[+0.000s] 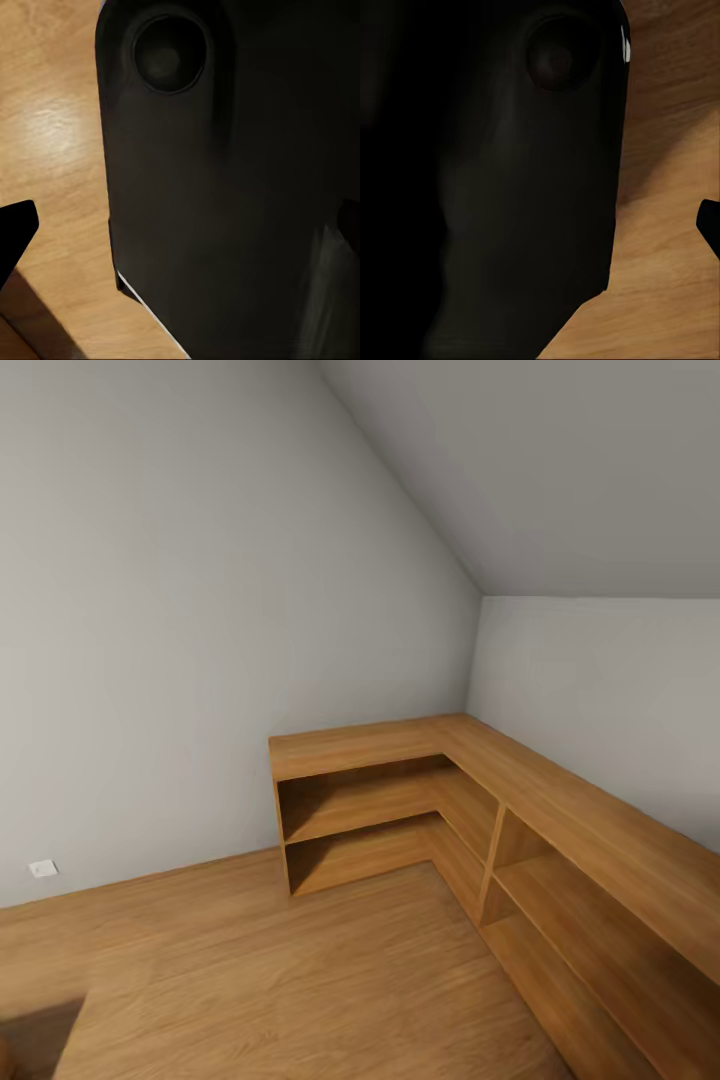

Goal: In the bedroom, organize the workspace by keeping the computer under the desk, ensuring the monitor is on the desk, placing the keyboard on the desk next to the monitor, placing the mouse on the desk next to the keyboard, moving the folder from the swivel chair onto the desk next to the mouse, stacking the notebook on top of the folder with the pen on top of the notebook, and positioning the swivel chair next to the desk.

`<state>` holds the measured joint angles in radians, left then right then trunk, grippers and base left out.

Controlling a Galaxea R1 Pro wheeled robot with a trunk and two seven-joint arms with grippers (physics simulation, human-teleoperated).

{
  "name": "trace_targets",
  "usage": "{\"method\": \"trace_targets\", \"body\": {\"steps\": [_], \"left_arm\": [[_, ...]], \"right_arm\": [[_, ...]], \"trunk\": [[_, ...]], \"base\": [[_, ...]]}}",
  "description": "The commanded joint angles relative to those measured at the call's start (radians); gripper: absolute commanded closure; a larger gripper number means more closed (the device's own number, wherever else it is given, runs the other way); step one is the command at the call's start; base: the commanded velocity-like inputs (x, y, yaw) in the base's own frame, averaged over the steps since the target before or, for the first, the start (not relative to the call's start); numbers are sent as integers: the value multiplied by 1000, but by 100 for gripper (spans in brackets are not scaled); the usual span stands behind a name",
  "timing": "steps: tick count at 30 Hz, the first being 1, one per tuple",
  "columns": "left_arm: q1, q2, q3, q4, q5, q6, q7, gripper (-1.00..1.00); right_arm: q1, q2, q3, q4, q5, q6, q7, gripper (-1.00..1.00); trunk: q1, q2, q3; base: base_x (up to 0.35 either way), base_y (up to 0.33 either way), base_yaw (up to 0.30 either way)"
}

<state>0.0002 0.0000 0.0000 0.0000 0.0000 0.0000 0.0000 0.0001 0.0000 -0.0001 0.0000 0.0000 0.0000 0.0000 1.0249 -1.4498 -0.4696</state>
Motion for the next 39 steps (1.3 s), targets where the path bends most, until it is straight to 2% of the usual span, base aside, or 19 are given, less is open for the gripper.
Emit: {"method": "trace_targets", "body": {"steps": [1,6,12,29,30,35,39], "left_arm": [[-6,-6,-2,-6,0,6,-1,-100],[-9,-34,-1,-20,-1,14,-3,-100],[-9,-67,-4,-23,0,18,-3,-100],[-9,-69,-5,-23,-2,18,1,-100],[-9,-69,-5,-23,-2,18,1,-100],[-9,-69,-5,-24,-2,17,2,-100],[-9,-69,-5,-96,1,13,2,-100]], "right_arm": [[2,6,0,-6,3,6,1,-100],[3,32,0,-5,4,9,1,-100],[3,39,0,-10,5,-21,3,-100],[3,37,-6,-31,4,-117,2,-100],[3,37,-6,-53,4,-252,2,-100],[3,37,-7,-69,4,-252,1,-100],[3,33,-6,-118,4,-253,2,-100]], "trunk": [[0,0,0],[-19,35,15],[-42,77,34],[-107,196,87],[-111,203,90],[-130,238,106],[-146,266,119]], "base": [[0,0,0],[0,0,0],[0,0,0],[0,0,0],[0,0,0],[0,0,0],[0,0,0]]}}
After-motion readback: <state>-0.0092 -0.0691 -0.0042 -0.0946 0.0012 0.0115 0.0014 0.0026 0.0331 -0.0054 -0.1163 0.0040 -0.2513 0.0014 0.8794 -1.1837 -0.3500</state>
